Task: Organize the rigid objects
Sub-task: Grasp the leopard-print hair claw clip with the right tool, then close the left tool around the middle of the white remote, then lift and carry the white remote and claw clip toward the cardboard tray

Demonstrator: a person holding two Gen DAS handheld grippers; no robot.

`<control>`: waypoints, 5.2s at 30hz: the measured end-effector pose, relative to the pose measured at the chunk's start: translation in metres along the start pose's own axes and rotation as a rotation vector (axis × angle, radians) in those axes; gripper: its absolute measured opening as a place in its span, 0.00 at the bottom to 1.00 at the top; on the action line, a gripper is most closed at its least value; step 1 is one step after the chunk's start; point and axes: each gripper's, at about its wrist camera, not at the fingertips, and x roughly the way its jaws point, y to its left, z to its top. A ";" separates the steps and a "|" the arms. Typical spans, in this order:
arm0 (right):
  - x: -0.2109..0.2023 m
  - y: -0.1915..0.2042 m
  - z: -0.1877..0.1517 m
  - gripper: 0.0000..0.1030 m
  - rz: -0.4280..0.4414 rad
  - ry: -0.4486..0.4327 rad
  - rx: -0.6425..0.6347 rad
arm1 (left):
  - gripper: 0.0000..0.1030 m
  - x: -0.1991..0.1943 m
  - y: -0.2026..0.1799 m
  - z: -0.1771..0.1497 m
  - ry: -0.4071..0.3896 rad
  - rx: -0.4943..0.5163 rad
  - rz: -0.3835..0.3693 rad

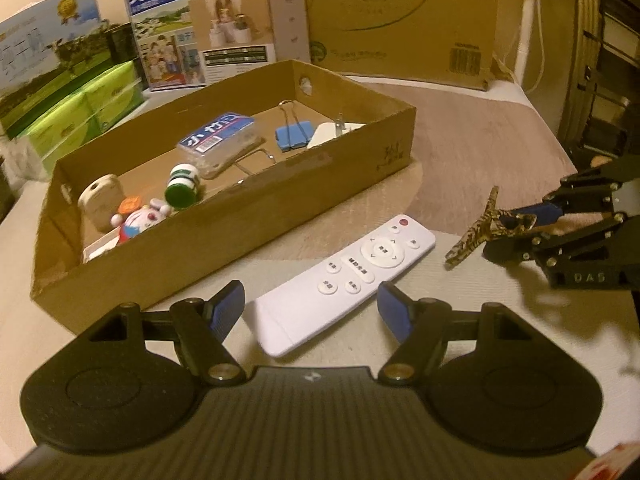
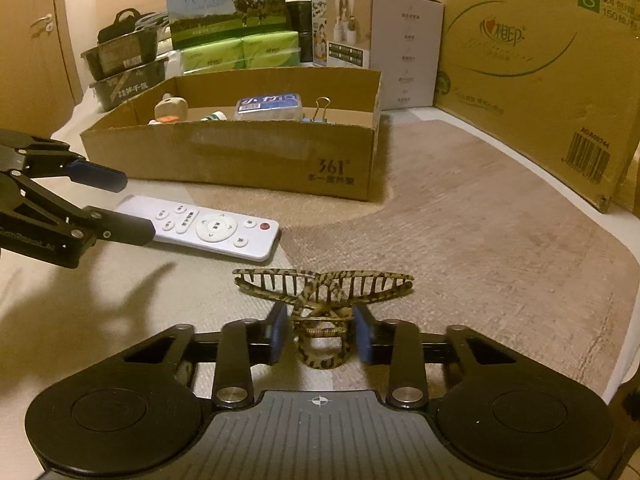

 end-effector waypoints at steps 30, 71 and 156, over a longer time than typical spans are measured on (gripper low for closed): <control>-0.006 -0.010 -0.004 0.30 -0.034 -0.021 0.057 | 0.40 0.009 -0.017 -0.011 0.076 -0.019 -0.106; -0.005 -0.005 -0.006 0.30 -0.043 -0.068 0.053 | 0.34 -0.003 -0.030 -0.025 -0.070 -0.248 0.013; -0.097 0.050 0.023 0.30 0.030 -0.206 0.021 | 0.34 -0.128 -0.037 -0.028 -0.156 -0.363 0.198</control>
